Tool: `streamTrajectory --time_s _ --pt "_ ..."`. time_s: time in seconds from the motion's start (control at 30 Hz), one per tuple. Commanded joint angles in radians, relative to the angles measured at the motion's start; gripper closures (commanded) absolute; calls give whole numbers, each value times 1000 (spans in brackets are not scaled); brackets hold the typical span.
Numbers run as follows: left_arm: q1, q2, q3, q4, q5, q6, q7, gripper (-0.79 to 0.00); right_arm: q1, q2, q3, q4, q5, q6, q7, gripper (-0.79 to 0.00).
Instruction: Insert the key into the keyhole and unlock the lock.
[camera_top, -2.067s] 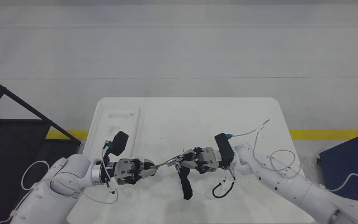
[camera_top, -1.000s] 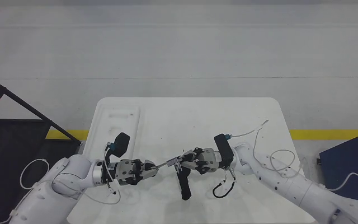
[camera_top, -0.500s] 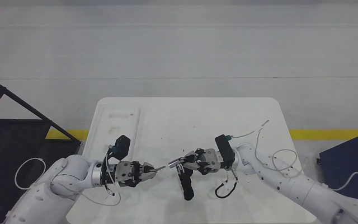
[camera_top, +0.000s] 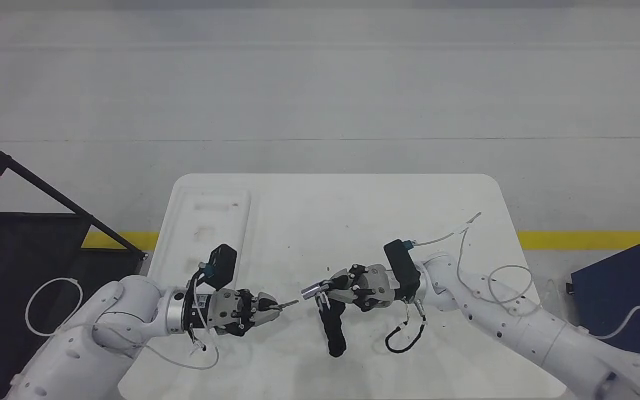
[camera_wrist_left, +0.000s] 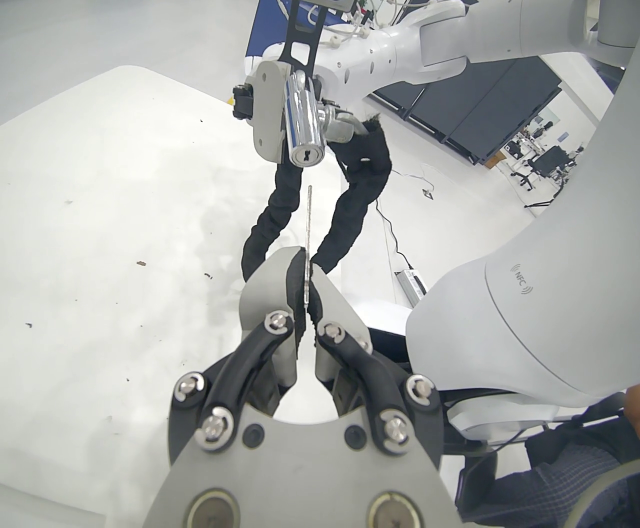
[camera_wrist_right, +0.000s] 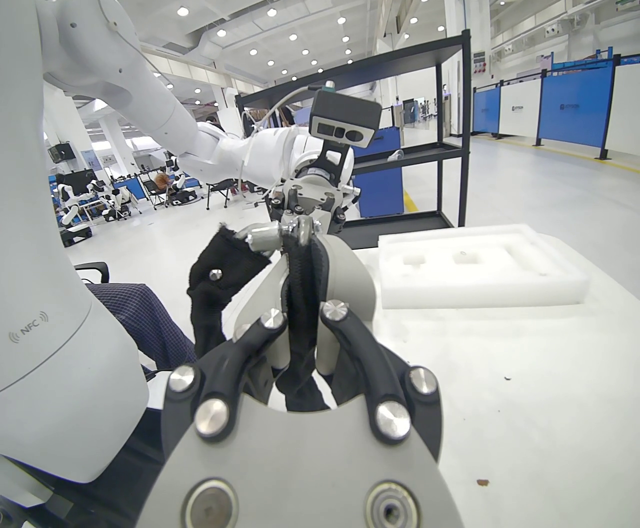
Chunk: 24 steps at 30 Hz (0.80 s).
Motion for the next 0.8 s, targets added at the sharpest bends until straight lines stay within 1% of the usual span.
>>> streamTrajectory --time_s 0.0,0.23,0.47,0.63,0.77 --pt "-1 3 4 -2 7 0 8 0 0 0 0 0 0 0 0 0" --pt "-5 11 13 -7 27 0 51 0 0 0 0 0 0 0 0 0" --pt "-11 18 23 -1 36 0 68 0 0 0 0 0 0 0 0 0" --pt "-20 22 37 6 24 0 62 0 0 0 0 0 0 0 0 0" --pt "-41 25 54 15 -2 0 39 0 0 0 0 0 0 0 0 0"
